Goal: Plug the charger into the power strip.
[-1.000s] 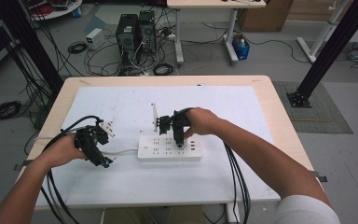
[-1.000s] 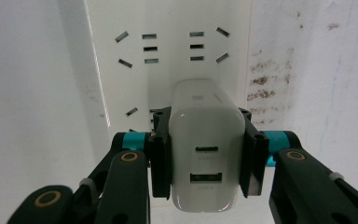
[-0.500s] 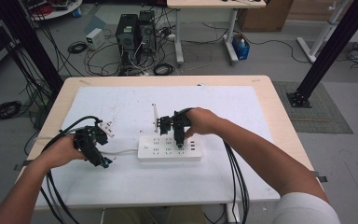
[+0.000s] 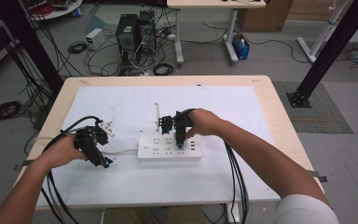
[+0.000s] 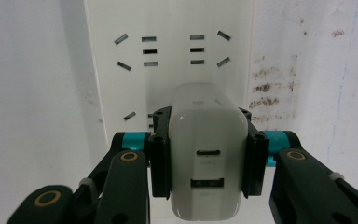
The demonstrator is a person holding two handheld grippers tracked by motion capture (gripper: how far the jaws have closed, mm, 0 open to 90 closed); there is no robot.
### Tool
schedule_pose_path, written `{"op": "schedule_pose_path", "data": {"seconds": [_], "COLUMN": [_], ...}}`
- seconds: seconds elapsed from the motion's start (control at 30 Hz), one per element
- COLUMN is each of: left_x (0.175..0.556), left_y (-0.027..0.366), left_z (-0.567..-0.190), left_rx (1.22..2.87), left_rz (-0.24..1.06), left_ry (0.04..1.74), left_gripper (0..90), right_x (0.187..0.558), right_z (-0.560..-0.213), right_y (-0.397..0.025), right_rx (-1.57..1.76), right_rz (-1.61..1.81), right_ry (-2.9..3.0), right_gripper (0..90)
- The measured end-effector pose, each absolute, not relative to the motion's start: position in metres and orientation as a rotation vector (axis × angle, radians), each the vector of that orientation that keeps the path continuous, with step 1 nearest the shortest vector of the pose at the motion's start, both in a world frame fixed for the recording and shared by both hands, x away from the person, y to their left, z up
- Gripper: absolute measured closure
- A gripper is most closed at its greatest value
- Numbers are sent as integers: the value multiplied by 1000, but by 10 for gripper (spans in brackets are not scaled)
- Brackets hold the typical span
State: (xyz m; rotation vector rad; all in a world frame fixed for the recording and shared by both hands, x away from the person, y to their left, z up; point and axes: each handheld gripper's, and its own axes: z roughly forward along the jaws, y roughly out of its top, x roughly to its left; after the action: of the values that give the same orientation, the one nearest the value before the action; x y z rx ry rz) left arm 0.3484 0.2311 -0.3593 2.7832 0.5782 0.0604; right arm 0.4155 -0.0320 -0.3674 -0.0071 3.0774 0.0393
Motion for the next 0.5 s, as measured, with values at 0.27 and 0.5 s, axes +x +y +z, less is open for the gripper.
{"op": "schedule_pose_path", "data": {"seconds": [0.27,0.5], "left_x": [348,347], "left_y": [231,231], "left_z": [-359,-359], "left_rx": [2788,2780], "left_rz": [60,64], "left_ry": [575,583], "left_gripper": [187,187], "right_x": [426,423], "right_z": [-367,-368], "right_y": [-34,-34], "right_rx": [56,21], "right_rz": [67,88], "right_ry": [3154,3132], "right_gripper": [626,624]}}
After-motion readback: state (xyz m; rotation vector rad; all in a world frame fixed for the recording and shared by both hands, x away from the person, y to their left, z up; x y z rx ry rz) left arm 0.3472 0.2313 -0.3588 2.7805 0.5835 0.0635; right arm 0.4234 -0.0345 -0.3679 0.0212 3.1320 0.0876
